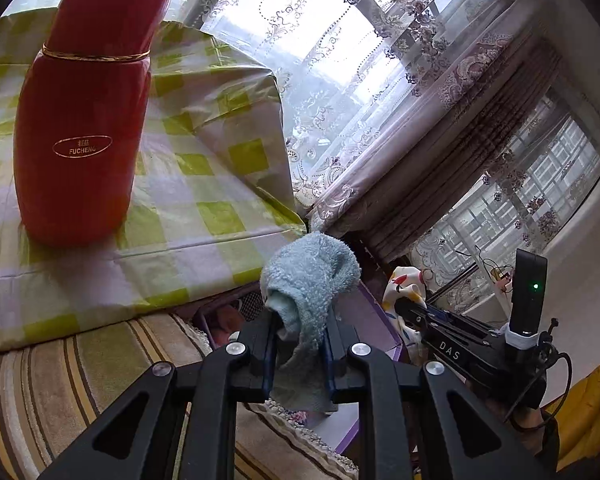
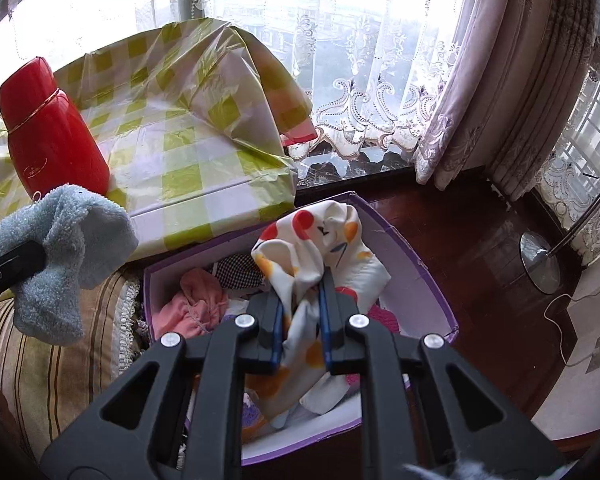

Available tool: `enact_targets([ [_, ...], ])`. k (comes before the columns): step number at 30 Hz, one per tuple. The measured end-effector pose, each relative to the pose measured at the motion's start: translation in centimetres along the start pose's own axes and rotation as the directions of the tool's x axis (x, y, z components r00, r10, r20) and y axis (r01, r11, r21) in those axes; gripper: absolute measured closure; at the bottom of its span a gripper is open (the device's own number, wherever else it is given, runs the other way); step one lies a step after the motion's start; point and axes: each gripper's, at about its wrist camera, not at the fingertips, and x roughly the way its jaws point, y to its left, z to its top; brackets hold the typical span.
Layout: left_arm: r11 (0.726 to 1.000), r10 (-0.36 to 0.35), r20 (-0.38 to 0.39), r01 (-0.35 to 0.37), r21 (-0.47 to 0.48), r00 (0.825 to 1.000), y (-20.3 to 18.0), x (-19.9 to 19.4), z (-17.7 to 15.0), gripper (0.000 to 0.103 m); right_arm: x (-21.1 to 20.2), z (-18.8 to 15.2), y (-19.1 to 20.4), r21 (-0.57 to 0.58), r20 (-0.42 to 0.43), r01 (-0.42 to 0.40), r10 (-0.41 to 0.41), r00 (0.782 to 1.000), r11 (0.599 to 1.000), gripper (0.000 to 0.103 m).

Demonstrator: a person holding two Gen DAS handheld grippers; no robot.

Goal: Organize soft objects
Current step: 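Carry the blue towel and floral cloth into the box and open both tools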

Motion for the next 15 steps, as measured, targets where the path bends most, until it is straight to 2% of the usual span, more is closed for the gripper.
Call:
enact_targets([
  [7, 0.999, 0.001, -0.046, 0.0, 0.035, 0.999, -1.9, 2.0, 0.1, 0.084, 0.3, -0.5, -2.2, 0.016, -0.016, 0.065, -0.065, 0.998, 0.998, 0.085],
  [15, 0.999, 0.022, -0.096, -0.019, 0.034, 0.995, -2.9, 4.0, -0.4, 0.084, 0.7, -1.1, -3.4, 0.027, -0.033, 0.093, -0.092, 0.995, 0.995, 0.084],
])
